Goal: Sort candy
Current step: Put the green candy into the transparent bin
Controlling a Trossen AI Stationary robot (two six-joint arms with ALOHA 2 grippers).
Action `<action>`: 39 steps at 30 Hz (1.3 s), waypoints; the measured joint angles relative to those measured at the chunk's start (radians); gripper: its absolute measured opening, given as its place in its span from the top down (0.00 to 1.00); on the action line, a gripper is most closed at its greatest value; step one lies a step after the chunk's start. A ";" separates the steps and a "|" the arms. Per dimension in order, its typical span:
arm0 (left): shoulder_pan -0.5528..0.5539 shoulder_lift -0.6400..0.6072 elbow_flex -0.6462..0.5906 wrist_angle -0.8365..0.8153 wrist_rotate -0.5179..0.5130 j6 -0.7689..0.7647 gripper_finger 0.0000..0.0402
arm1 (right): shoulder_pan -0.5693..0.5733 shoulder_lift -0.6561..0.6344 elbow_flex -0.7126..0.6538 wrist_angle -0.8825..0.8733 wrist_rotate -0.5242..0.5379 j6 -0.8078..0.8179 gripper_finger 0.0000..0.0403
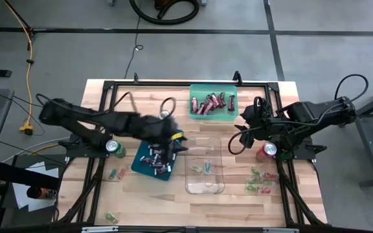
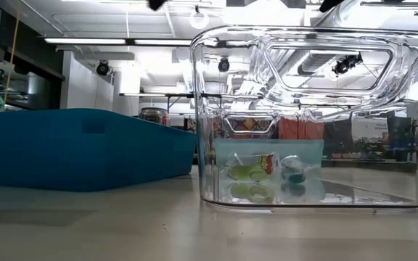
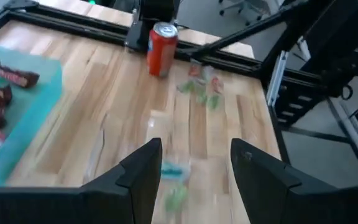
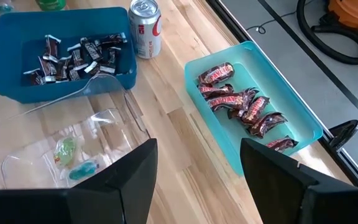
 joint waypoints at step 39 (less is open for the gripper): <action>-0.102 -0.349 -0.230 0.114 -0.303 -0.045 0.56 | 0.375 0.274 -0.597 0.479 -0.765 0.660 0.44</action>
